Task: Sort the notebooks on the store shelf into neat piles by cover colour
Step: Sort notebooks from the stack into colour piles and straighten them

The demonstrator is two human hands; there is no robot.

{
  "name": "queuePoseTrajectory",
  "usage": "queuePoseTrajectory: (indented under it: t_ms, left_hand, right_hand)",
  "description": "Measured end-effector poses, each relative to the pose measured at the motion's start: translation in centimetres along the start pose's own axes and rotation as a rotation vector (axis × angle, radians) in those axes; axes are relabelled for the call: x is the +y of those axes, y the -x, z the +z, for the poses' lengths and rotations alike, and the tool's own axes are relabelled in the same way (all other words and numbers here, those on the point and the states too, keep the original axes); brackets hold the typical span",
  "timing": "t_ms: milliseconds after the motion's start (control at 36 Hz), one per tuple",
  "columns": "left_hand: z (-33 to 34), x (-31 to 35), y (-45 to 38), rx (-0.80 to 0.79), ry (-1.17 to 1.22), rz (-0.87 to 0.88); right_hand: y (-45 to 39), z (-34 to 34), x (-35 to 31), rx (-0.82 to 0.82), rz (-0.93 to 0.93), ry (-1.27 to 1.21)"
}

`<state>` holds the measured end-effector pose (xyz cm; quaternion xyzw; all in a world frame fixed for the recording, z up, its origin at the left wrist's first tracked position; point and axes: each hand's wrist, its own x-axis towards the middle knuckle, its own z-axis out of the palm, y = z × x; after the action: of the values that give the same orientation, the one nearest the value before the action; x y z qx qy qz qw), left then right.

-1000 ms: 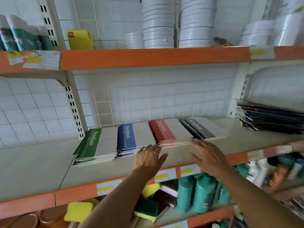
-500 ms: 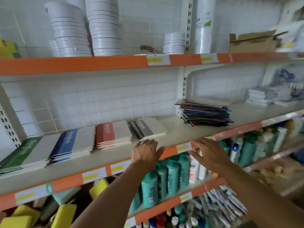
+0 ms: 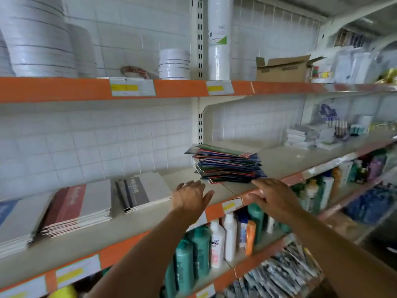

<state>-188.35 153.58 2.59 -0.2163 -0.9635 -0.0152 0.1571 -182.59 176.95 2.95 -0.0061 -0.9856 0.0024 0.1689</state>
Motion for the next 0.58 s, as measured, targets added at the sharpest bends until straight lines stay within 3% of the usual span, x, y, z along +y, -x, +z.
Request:
queuePoseTrajectory:
  t_ms: [333,583]
  left_hand:
    - [0.8,2.7,-10.5,0.063,0.066,0.027]
    - [1.8,6.4,-16.0,0.090,0.074,-0.004]
  right_hand:
    - [-9.1,0.5,6.2,0.066,0.043,0.025]
    - [-15.9,1.4,9.8,0.067,-0.109,-0.018]
